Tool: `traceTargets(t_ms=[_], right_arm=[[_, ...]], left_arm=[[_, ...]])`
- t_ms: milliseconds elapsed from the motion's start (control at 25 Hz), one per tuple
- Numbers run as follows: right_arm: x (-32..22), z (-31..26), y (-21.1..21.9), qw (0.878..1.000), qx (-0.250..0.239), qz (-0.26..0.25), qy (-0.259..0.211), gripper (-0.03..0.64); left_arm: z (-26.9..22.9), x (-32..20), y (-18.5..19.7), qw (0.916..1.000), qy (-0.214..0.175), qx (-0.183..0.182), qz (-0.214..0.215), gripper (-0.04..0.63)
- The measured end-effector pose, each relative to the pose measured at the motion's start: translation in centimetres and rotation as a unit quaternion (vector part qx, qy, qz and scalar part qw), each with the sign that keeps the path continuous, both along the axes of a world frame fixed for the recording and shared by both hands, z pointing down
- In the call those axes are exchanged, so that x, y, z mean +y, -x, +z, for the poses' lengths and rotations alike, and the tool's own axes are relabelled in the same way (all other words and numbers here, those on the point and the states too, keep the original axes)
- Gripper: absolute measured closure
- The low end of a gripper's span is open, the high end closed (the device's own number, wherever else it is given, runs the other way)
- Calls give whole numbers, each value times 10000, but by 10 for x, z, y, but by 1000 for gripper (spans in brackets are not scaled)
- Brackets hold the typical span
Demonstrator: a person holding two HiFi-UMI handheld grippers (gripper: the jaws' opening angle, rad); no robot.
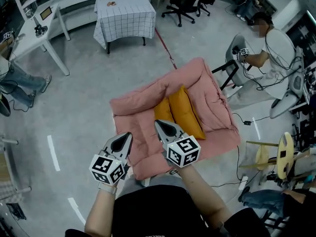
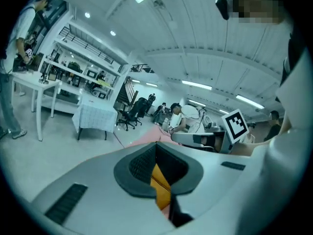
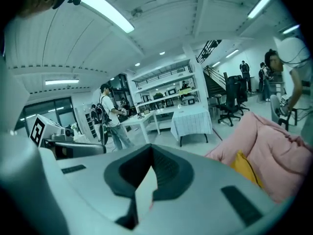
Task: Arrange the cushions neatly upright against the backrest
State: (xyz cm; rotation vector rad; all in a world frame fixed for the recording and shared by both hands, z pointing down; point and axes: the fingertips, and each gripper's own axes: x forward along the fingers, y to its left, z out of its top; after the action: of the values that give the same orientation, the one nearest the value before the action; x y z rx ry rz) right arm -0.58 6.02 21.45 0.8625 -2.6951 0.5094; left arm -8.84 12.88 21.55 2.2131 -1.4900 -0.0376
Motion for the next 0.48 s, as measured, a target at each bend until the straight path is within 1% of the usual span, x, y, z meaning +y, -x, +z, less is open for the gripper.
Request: traceTargets(t_ms=[120,280,400,480], right_arm=[[9,-31,6,9994,-254,95,-224,607],[13,-69,7,9968,-545,140,-574,607],[8,-90,9,9943,-722,85,-777,607],[7,-102,8,9928,-792,0,-895,607]], left_arm=[[-28,2,7,9991,-365,-211,97,583],[-61,0,2,9961,-735,-361,325,583],[-85,-11,1,9928,-1004,-573,320,583],[-97,-17,1,9917,-1098,-613,252,583]])
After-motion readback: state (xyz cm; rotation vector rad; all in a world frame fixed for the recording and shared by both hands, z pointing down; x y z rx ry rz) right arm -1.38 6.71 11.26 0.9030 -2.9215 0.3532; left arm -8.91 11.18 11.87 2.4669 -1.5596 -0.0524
